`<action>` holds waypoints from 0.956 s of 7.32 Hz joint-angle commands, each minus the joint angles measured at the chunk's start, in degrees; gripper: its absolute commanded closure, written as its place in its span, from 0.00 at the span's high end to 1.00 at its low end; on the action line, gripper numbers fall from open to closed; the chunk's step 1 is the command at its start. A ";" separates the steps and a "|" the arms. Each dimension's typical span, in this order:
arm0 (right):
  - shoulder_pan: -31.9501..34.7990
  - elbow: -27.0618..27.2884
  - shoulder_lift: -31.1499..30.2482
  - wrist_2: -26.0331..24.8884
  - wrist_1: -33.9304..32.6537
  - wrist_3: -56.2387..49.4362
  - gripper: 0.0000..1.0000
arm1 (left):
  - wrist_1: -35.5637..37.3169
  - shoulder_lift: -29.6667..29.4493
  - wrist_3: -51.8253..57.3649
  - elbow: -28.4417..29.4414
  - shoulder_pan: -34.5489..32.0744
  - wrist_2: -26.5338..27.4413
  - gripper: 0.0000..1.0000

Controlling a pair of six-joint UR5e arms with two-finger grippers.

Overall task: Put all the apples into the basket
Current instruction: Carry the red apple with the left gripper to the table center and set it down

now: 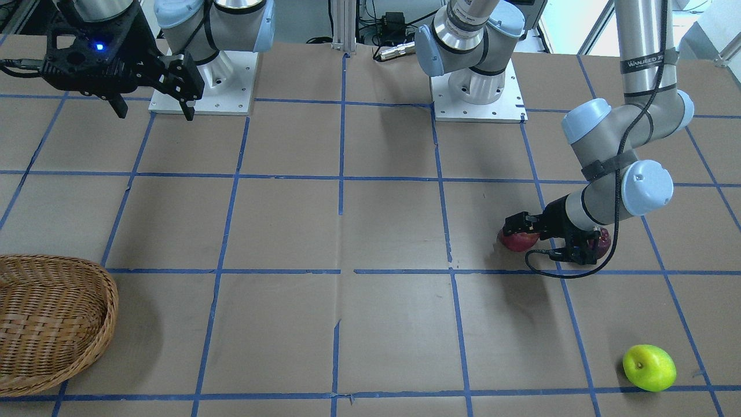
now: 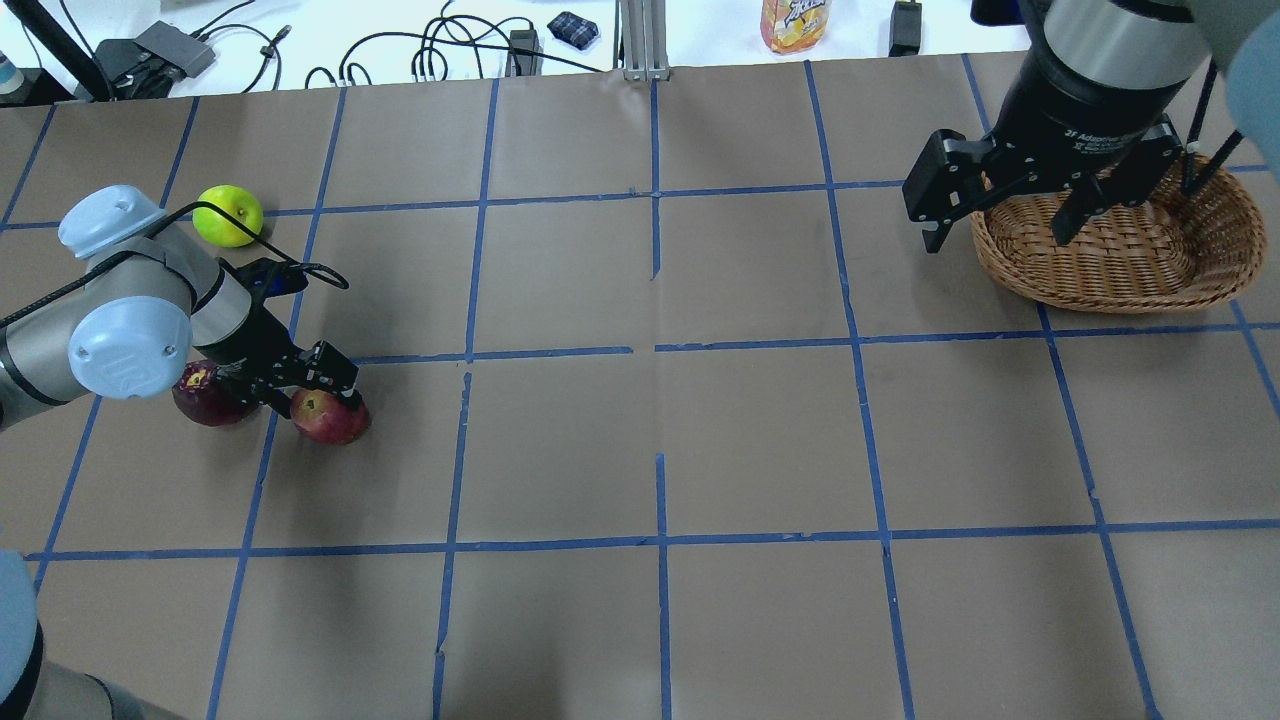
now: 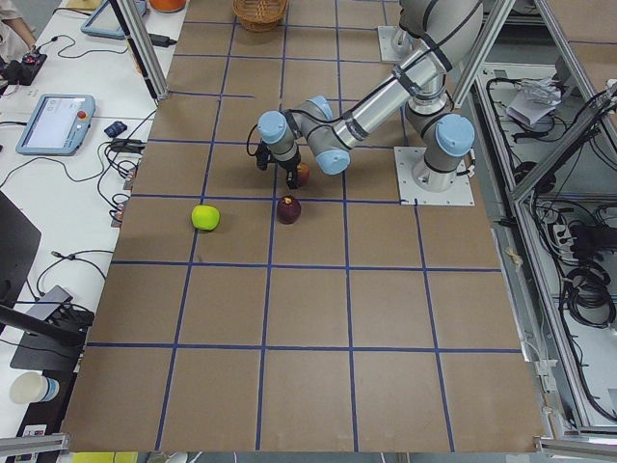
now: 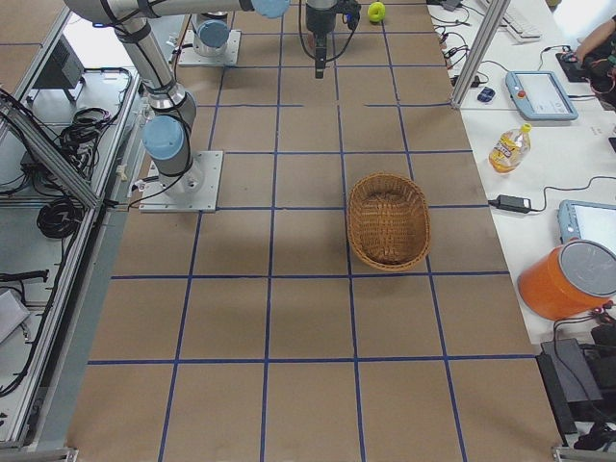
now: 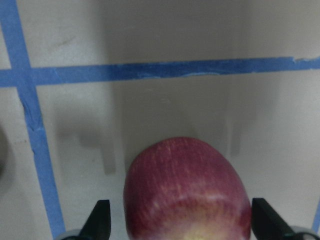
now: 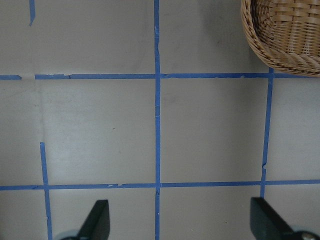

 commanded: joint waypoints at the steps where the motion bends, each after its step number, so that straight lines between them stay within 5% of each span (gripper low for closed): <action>1: 0.00 0.00 -0.04 -0.03 0.08 0.00 1.00 | 0.60 -0.68 -0.22 0.02 -0.09 -0.04 0.97; 3: 0.00 0.00 -0.04 -0.12 0.43 -0.09 1.00 | 0.51 -0.59 -0.31 0.11 -0.44 -0.65 0.23; 5: -0.35 0.00 0.05 -0.12 0.08 -0.26 1.00 | -0.62 0.55 -1.88 3.25 -1.40 -2.85 0.23; 7: -0.26 0.00 0.05 -0.12 0.43 -0.35 1.00 | -2.57 -0.23 -12.53 10.45 -11.27 -3.12 0.23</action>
